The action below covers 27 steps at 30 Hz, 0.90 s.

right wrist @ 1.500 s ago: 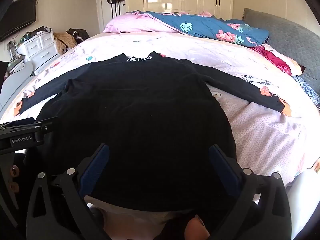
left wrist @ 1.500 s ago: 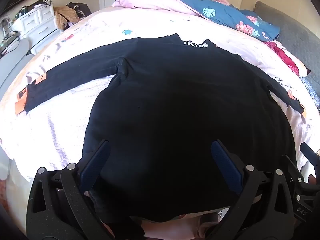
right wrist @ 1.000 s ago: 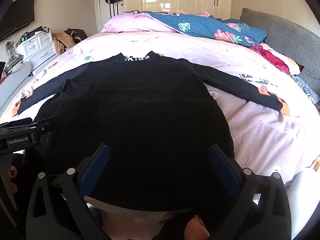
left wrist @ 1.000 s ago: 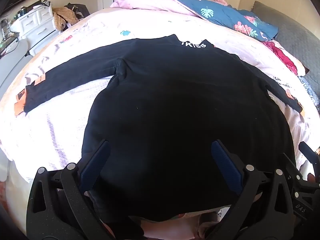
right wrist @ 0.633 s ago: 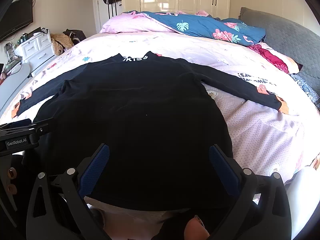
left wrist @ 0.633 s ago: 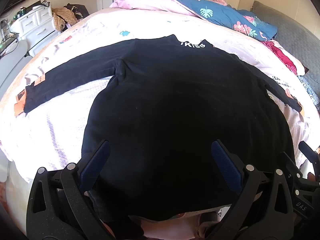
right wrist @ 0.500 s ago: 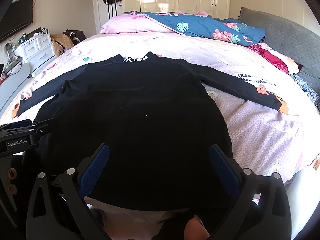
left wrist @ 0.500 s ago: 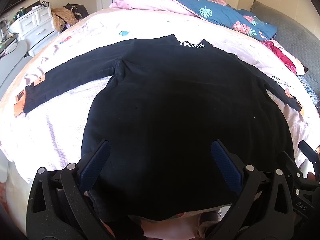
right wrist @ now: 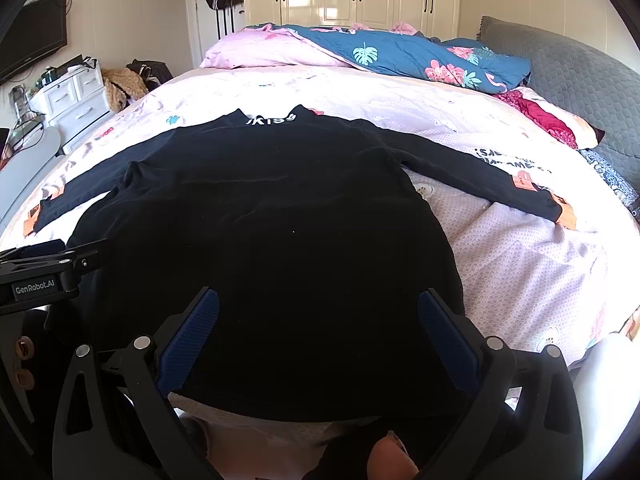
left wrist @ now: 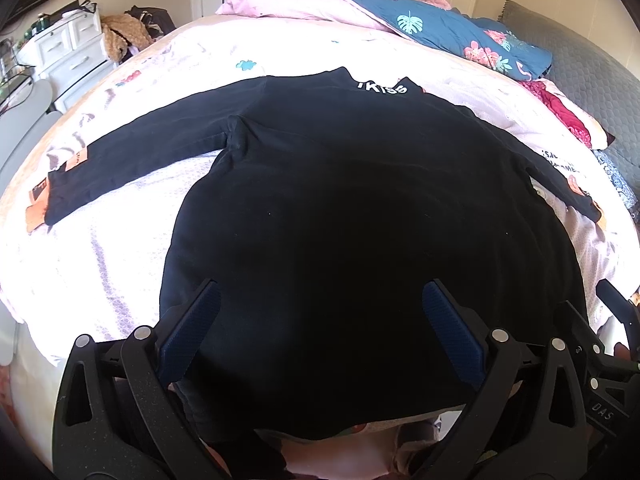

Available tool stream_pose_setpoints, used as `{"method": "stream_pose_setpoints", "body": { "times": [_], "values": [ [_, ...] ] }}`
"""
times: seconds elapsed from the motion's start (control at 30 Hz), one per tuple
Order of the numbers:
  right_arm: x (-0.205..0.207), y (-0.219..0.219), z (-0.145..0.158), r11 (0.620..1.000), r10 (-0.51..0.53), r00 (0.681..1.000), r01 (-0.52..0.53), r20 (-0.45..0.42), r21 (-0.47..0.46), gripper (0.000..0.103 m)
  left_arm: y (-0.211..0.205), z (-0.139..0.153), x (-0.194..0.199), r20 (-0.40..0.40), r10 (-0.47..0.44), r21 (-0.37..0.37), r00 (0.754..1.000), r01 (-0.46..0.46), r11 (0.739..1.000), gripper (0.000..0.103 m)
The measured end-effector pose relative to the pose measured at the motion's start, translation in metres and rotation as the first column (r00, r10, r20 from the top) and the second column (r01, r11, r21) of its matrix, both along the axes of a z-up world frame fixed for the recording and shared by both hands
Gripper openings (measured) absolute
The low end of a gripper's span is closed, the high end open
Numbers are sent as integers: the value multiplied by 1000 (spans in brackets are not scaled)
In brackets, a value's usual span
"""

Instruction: Fold small clothes

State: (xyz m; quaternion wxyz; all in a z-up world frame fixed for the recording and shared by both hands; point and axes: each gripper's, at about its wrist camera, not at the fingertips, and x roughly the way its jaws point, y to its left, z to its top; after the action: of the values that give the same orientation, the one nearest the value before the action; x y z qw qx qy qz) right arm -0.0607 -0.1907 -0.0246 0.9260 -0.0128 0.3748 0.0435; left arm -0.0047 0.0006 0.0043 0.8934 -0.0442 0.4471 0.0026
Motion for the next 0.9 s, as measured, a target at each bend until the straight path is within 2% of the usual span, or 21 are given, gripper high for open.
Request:
{"method": "stream_pose_setpoints", "body": {
  "times": [0.9],
  "values": [
    [-1,1,2,1000,-2,1000,2,7,0,99,-2,1,0,3,1,0,1000,-1,1000,95]
  ]
}}
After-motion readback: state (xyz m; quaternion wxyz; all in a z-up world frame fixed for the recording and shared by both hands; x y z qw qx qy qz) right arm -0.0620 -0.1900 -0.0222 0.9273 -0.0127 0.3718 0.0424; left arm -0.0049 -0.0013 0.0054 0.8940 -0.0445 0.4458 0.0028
